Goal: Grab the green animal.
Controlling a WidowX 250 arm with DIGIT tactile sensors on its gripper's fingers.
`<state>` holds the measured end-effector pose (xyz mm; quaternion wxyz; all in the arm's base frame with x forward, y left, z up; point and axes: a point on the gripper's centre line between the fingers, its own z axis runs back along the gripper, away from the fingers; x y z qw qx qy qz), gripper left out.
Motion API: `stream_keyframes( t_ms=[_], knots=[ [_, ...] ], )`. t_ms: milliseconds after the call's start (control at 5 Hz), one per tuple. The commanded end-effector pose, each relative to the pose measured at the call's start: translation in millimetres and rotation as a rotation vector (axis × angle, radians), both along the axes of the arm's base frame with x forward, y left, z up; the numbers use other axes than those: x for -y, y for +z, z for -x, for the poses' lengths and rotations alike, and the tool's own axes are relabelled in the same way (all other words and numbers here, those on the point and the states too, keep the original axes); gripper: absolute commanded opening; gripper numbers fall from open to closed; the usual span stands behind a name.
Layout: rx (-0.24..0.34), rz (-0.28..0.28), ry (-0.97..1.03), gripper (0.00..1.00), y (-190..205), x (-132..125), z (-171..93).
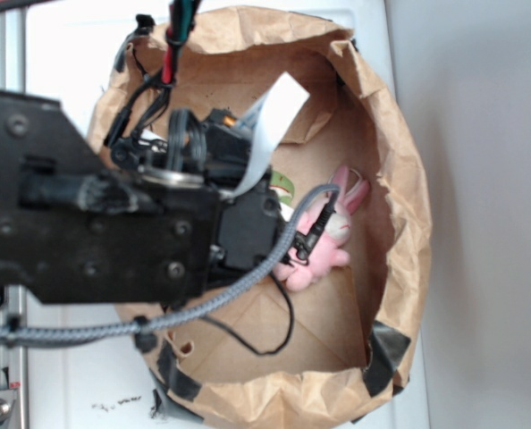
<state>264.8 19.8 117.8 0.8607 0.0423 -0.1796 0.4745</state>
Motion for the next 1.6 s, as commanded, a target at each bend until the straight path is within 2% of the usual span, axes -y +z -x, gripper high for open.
stream_keyframes(
  t_ms=[0, 200, 400, 600, 800, 1000, 1200, 1400],
  knots=[
    [0.033, 0.000, -0.011, 1.00, 11, -3, 1],
    [0.012, 0.053, 0.053, 1.00, 17, -9, 26],
    [0.028, 0.186, 0.117, 1.00, 5, -7, 16],
    [-0.013, 0.244, 0.194, 1.00, -4, -6, 1],
    [-0.021, 0.249, 0.272, 1.00, -12, -11, -15],
    [-0.015, 0.225, 0.320, 1.00, -14, -21, -24],
    [-0.010, 0.235, 0.365, 1.00, -13, -29, -30],
    [-0.011, 0.214, 0.444, 1.00, -16, -37, -44]
  ],
)
